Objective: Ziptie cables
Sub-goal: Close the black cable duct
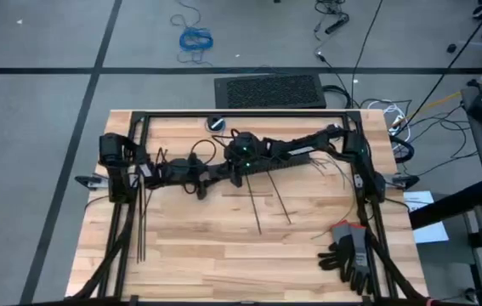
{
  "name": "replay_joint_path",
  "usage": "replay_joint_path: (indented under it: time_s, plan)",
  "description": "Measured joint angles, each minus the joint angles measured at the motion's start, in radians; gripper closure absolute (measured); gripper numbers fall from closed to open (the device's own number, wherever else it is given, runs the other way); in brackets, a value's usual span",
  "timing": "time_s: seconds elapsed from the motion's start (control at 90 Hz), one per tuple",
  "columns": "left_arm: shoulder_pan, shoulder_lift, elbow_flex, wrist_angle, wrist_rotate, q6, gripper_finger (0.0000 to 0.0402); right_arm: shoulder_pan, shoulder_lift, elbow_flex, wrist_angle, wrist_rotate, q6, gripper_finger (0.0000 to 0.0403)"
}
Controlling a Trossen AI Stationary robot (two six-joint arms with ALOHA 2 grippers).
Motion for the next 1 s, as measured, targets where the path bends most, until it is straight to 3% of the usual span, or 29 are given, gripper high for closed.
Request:
replay_joint_path:
  time_s: [0.233, 1.0]
  plan:
    - [-0.001, 0.0, -0.001, 0.0, 0.002, -0.008, 0.0154, -0.006, -0.027, -0.004, -0.107, 0.035, -0.032, 0.0403]
    - [-0.002, 0.001, -0.003, 0.0, -0.002, -0.005, 0.0154, 0.026, -0.022, -0.006, -0.006, 0.036, -0.044, 0.0403]
